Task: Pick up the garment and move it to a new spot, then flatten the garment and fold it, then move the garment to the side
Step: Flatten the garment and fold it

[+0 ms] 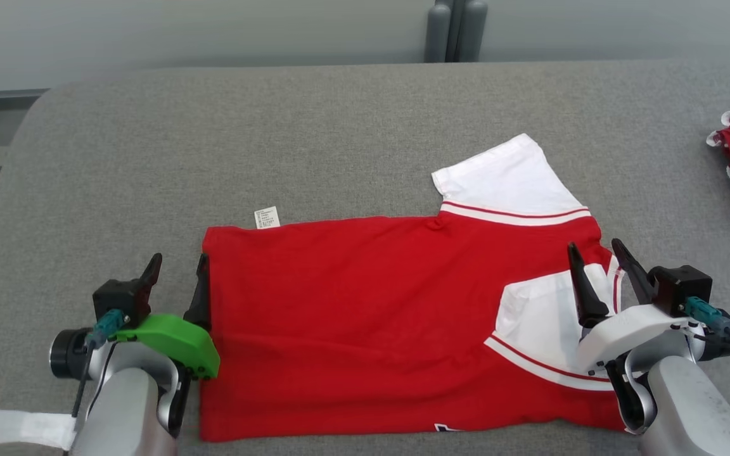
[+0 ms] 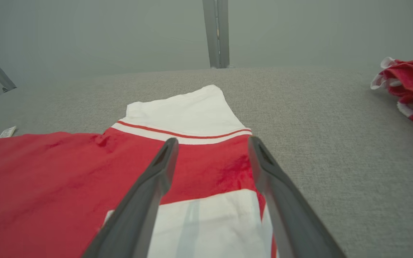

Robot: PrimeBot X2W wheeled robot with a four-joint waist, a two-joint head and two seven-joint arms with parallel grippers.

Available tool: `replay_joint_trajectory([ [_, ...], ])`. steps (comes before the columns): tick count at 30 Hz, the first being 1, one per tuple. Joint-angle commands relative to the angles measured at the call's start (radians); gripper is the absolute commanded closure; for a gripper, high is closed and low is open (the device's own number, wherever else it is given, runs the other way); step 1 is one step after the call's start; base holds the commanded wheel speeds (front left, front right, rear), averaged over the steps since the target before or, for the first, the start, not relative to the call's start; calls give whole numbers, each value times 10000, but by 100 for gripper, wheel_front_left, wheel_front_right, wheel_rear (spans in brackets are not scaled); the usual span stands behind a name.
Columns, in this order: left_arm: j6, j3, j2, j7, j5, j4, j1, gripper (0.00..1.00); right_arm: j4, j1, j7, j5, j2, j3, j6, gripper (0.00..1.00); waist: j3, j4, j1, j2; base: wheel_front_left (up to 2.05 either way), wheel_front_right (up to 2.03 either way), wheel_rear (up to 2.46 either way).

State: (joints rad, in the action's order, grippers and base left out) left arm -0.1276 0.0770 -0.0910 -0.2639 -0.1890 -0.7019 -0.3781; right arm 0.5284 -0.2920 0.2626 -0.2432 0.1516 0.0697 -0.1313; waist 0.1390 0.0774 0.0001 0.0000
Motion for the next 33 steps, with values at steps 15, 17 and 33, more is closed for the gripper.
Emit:
replay_joint_trajectory([
  [15,-40,810,-535,12,-1563,-3102,-2595,0,-323,-597,25,-223,224,100,13,0,1372,-1093,-1,0,0,0,0],
  [17,-41,899,-543,9,-1649,-3259,-2741,0,-406,-758,25,-239,316,154,13,0,1452,-1059,-1,0,0,0,0],
  [33,-42,1398,-240,5,-2049,-2811,-3145,100,1079,-4230,-1301,-804,1718,1861,13,0,1959,-291,-1,0,0,0,0],
])
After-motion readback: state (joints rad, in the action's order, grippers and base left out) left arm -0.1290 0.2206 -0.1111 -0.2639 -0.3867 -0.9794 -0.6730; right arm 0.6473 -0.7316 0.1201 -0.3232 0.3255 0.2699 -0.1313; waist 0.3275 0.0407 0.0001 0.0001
